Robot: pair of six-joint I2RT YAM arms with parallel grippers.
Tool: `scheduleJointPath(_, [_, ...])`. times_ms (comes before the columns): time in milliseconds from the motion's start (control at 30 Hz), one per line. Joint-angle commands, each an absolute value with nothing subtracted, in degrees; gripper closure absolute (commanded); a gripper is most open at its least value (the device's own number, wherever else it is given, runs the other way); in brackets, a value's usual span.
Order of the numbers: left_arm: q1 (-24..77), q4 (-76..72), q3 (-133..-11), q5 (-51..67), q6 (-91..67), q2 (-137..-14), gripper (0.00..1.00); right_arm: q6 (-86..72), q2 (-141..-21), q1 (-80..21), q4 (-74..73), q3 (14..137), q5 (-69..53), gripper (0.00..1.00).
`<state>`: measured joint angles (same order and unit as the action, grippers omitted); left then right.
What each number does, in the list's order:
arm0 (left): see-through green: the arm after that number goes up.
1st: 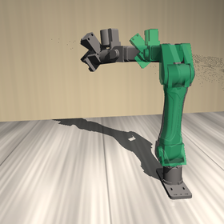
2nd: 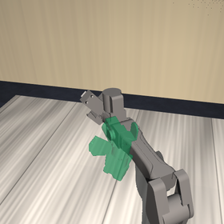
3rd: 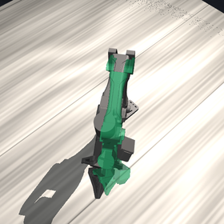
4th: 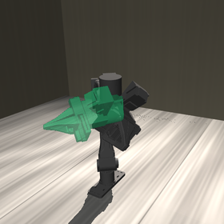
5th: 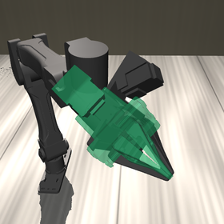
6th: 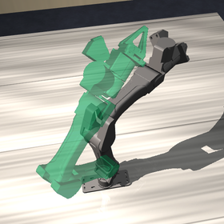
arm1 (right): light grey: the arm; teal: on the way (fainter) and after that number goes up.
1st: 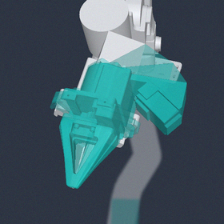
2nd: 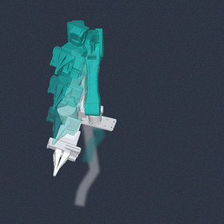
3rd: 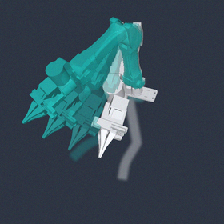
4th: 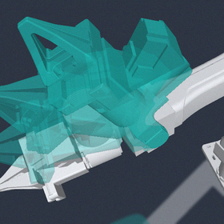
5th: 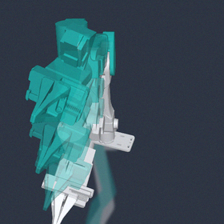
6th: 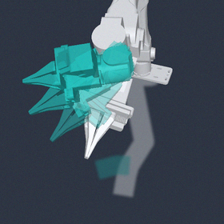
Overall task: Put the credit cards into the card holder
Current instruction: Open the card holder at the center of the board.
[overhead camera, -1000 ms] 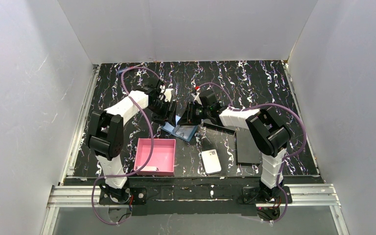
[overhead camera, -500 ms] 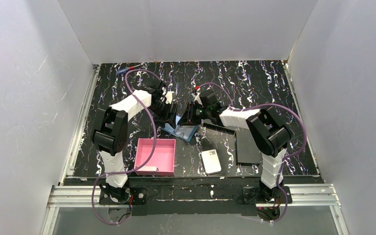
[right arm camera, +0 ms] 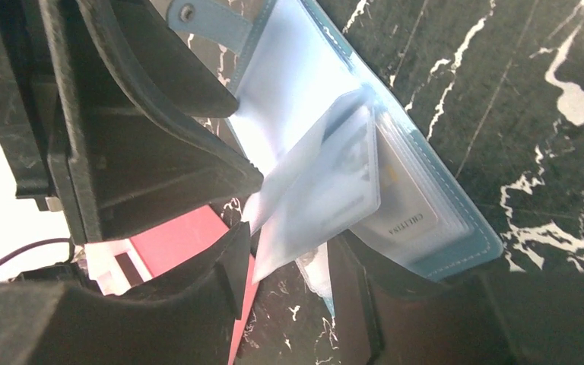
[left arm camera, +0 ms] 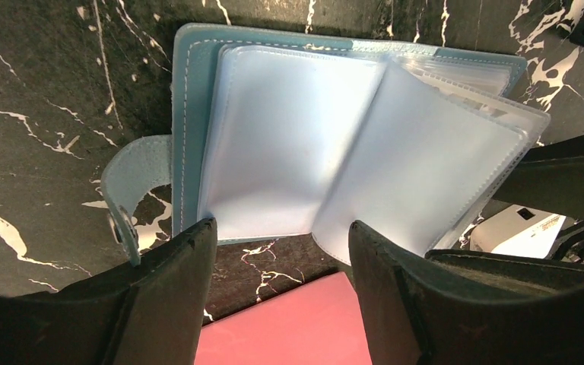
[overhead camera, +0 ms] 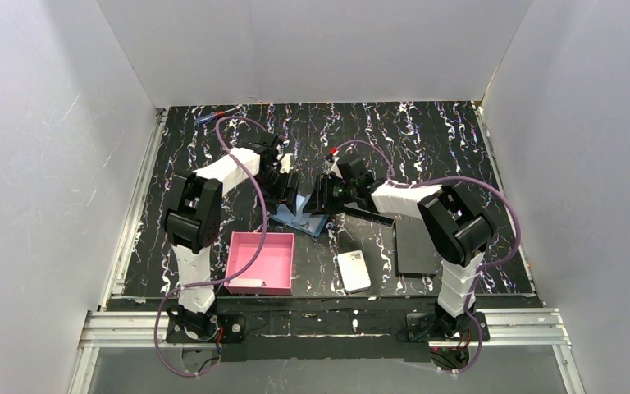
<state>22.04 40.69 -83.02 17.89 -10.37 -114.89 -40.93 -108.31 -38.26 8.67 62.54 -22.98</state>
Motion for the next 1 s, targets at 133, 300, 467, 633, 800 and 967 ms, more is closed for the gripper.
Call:
scheduleJointPath(133, [22.34,41.54,-83.89,15.42,-10.25,-116.06,0.38,-39.49,-103.49,-37.76,9.02,59.68,-21.77,0.55])
scheduleJointPath(300, [22.28,41.39,-83.22,15.75,-9.94,-111.81,0.37,-41.73,-104.49,-37.40,15.59,58.16,-24.57,0.59])
scheduleJointPath(467, [22.24,39.53,-80.93,17.64,-9.37,-106.02,0.31,-42.89,-106.81,-37.35,17.80,59.48,-26.31,0.67])
scheduleJointPath(633, [22.25,38.32,-79.95,21.50,-9.41,-104.27,0.29,-42.90,-106.71,-37.35,17.66,60.31,-26.54,0.65])
scheduleJointPath(800, [22.24,38.23,-80.19,22.22,-9.86,-104.19,0.28,-43.60,-106.91,-37.35,18.57,60.22,-26.61,0.78])
scheduleJointPath(967, [22.24,38.41,-80.21,21.94,-10.15,-104.89,0.28,-44.36,-107.37,-37.35,20.45,60.34,-27.00,0.78])
